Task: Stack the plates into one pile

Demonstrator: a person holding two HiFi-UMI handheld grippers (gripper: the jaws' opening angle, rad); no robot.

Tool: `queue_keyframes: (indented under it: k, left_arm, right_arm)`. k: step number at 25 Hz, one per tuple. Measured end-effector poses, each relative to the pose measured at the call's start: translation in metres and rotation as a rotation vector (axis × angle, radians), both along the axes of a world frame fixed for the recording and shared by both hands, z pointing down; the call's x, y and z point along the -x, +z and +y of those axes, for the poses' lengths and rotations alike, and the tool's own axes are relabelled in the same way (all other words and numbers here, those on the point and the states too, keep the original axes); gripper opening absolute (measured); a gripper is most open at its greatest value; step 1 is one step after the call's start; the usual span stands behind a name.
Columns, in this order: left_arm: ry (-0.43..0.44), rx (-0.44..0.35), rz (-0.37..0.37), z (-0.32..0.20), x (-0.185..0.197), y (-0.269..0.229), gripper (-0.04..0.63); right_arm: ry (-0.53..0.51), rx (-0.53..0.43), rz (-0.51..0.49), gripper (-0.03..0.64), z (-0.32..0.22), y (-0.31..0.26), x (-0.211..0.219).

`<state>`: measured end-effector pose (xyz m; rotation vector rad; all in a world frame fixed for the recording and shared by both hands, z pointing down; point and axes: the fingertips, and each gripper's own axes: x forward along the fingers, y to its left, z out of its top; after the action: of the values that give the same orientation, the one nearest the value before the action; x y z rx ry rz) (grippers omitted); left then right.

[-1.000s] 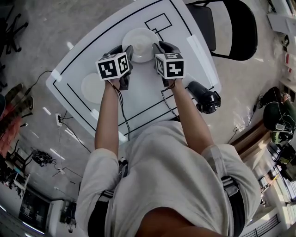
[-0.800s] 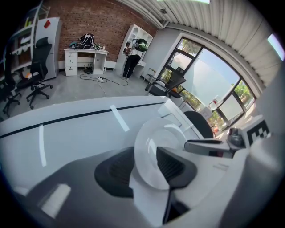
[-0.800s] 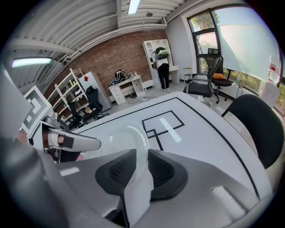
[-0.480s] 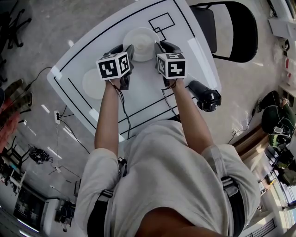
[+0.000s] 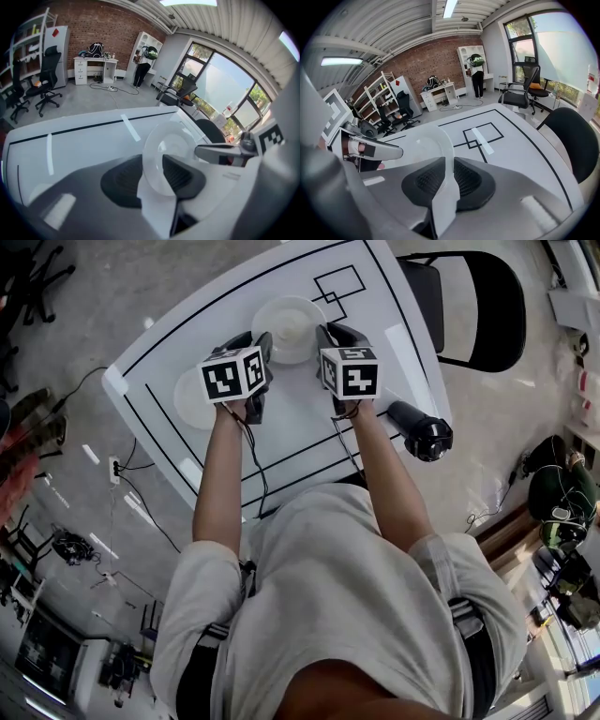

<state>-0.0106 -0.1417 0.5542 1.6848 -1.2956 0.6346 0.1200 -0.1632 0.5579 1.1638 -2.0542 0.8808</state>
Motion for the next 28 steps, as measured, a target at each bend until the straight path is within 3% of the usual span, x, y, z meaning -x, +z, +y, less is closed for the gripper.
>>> queue_keyframes:
  k: [15,28]
  left_arm:
    - [-0.075,-0.032,-0.029,0.035,0.034,-0.018,0.118]
    - [-0.145,-0.033,-0.012,0.077,0.066,-0.025,0.117]
  right_arm:
    - [-0.072,-0.029,-0.01,0.06,0.027,-0.016,0.035]
    - [-0.156,-0.044,-0.003,0.06,0.059,-0.025,0.069]
